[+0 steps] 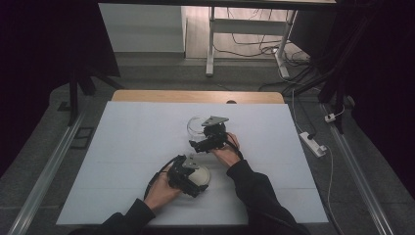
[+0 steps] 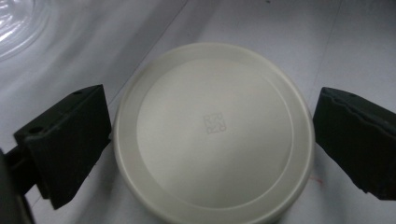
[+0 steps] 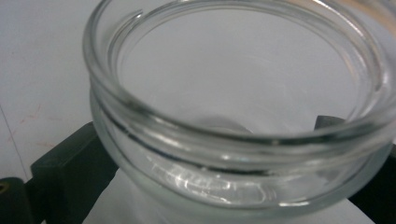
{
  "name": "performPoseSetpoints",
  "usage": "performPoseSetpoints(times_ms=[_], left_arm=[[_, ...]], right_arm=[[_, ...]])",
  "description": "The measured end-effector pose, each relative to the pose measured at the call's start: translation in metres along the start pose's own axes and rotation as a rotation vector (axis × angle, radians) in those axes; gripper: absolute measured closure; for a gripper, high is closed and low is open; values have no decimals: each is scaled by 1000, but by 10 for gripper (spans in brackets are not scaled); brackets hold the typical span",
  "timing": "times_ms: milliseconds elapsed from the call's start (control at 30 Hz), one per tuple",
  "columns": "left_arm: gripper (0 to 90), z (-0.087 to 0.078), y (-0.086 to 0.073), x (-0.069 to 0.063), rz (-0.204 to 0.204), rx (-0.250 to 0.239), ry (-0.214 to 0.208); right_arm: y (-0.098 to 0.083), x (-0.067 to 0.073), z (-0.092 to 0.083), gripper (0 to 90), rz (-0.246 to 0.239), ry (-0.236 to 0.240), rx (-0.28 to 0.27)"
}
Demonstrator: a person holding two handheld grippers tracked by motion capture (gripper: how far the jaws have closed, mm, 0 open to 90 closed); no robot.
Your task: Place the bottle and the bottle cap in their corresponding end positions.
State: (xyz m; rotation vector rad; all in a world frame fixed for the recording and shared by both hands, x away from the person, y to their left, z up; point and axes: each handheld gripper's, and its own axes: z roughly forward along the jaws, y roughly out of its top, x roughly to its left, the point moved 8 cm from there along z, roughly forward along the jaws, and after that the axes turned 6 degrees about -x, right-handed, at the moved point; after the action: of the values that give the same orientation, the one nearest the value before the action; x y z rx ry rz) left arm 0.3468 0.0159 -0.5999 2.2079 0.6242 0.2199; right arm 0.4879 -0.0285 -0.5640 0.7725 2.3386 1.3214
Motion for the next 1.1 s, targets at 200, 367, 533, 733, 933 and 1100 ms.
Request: performPoseSetpoints(times_ms=[200,367,533,733,933,1100], left_arm=[[0,-8,2,0,-14,-18,-8],[0,-13,3,0,-23,-27,-8],[0,-19,3,0,-36,-37,-14],[0,-28,2,1,-52,-50,-20],[0,-38,1,3,-71,-60,-34],[0,-47,0,4,-82,-70,-40]], right_arm=[[-1,0,-5,0,6,8,8],[0,2,-12,0,9,13,4],[0,2,-19,0,7,13,-1],[2,4,-28,0,24,30,-6],[1,7,-35,0,23,42,-2],[2,9,-43,0,37,56,1]])
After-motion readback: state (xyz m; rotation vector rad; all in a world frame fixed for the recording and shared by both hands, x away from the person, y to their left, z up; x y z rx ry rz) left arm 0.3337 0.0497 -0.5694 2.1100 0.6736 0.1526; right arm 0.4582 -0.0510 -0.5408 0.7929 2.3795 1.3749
